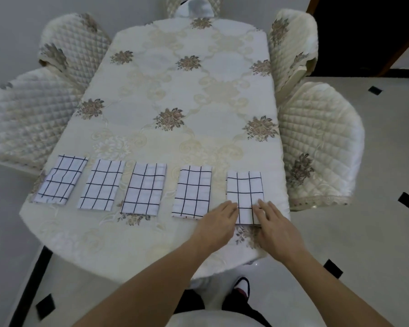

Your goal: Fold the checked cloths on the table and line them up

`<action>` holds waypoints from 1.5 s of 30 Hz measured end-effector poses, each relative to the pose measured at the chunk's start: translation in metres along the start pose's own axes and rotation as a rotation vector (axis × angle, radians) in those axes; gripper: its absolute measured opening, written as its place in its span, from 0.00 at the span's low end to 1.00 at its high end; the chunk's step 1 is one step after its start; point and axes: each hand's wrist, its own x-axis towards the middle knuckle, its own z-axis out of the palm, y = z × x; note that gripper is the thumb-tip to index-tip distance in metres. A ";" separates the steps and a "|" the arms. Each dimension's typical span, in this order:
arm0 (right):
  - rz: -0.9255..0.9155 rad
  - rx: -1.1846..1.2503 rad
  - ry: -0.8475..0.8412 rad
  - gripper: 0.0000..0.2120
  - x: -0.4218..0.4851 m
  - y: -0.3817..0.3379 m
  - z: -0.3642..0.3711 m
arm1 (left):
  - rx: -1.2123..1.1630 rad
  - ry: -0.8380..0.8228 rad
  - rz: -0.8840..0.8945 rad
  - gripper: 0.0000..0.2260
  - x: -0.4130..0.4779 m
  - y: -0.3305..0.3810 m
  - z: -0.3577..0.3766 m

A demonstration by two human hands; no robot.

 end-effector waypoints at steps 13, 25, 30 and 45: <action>-0.053 0.062 -0.053 0.37 0.009 0.011 0.012 | 0.060 0.006 -0.074 0.25 0.010 0.009 0.016; -0.023 0.053 0.045 0.36 0.014 0.001 0.013 | 0.033 0.078 -0.060 0.25 0.009 -0.001 0.014; -0.009 0.051 0.042 0.37 0.011 -0.002 0.014 | 0.001 0.115 -0.053 0.24 0.007 -0.002 0.013; 0.022 -0.046 0.190 0.27 0.059 0.010 -0.098 | 0.045 0.324 -0.142 0.22 0.039 -0.024 -0.093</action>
